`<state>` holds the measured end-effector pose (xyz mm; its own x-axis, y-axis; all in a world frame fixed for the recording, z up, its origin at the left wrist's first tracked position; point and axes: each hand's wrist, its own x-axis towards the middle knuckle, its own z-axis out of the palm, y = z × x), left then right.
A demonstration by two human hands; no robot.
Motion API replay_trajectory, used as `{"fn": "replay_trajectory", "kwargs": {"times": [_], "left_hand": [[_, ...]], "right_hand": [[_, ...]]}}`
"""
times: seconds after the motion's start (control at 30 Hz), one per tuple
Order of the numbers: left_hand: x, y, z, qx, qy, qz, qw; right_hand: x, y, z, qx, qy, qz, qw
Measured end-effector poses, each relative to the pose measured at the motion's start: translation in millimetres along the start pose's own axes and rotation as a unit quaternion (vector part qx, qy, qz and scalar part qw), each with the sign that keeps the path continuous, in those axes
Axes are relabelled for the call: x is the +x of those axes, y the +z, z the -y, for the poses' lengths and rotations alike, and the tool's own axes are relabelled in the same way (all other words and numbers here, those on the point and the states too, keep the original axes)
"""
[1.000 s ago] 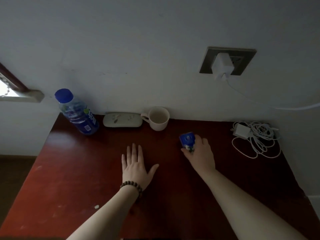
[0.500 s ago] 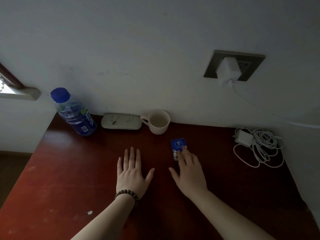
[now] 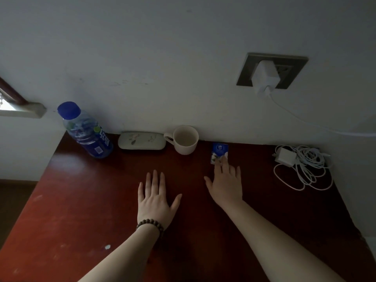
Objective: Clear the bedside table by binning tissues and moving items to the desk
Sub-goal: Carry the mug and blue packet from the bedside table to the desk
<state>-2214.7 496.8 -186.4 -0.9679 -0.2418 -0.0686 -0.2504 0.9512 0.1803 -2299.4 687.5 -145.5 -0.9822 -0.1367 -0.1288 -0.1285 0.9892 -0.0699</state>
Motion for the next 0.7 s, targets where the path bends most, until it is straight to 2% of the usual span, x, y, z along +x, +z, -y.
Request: {"fn": "replay_trajectory", "kwargs": {"times": [0.13,0.23,0.43,0.6,0.7], "left_hand": [[0.3,-1.7,-0.8,-0.004,0.0,0.0,1.0],[0.1,-2.1,-1.3,-0.002,0.003,0.002,1.0],[-0.9,-3.2,-1.1,0.002,0.003,-0.003,1.0],[0.0,-3.2,0.2,0.016,0.0,0.01,1.0],[0.6,-5.7,-2.4,-0.005,0.003,0.017,1.0]], "right_hand": [[12.8,-3.4,-6.1,0.017,0.056,0.008,0.998],[21.1,-6.6,-15.8,0.056,0.051,0.028,0.997],[30.0,-7.9,-10.0,0.05,0.036,0.083,0.995],[31.4,-8.4,-6.3,0.04,0.058,0.105,0.992],[24.8,-14.2,-8.5,0.051,0.057,0.092,0.993]]}}
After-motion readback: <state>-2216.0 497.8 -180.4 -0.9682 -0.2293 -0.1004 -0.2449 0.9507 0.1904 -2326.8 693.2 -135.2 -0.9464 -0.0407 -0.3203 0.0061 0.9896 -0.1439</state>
